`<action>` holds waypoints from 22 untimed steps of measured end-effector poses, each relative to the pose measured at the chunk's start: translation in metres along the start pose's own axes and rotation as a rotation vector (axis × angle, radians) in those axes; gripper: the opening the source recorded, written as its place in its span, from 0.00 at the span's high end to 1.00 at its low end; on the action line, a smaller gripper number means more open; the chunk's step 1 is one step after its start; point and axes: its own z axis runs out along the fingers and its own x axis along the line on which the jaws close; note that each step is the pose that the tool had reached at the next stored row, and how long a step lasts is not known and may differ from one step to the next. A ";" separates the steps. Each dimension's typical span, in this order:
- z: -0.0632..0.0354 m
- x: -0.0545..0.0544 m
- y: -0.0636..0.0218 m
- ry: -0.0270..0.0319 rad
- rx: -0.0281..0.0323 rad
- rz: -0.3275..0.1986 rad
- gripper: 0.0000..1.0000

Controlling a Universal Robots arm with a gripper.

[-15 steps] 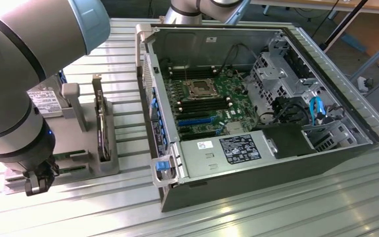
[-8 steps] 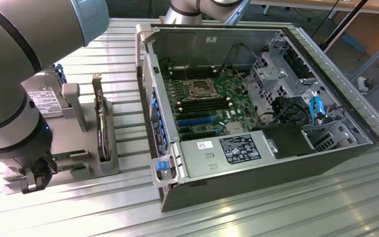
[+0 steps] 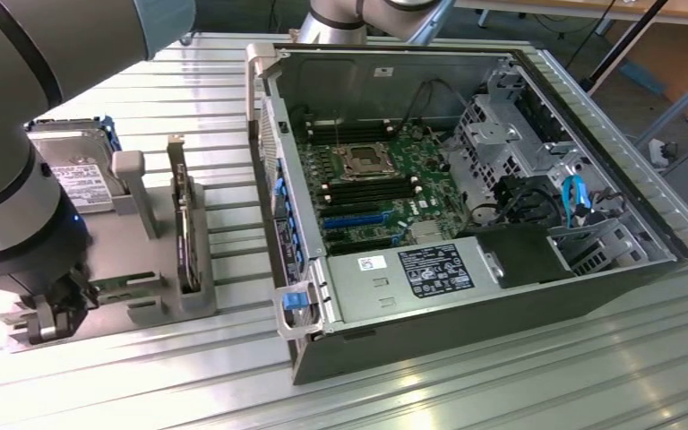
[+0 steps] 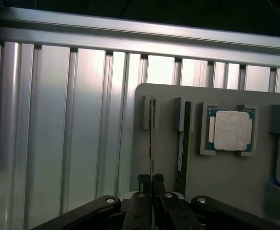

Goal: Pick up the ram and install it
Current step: 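Pick up the ram and move it above insertion slot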

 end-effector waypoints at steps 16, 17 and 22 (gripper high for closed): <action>-0.0515 -0.003 0.0006 0.0001 0.0000 0.000 0.87; -0.0538 -0.004 0.0007 0.0000 0.0000 0.000 0.87; -0.0732 -0.005 0.0009 0.0000 0.0000 0.000 0.87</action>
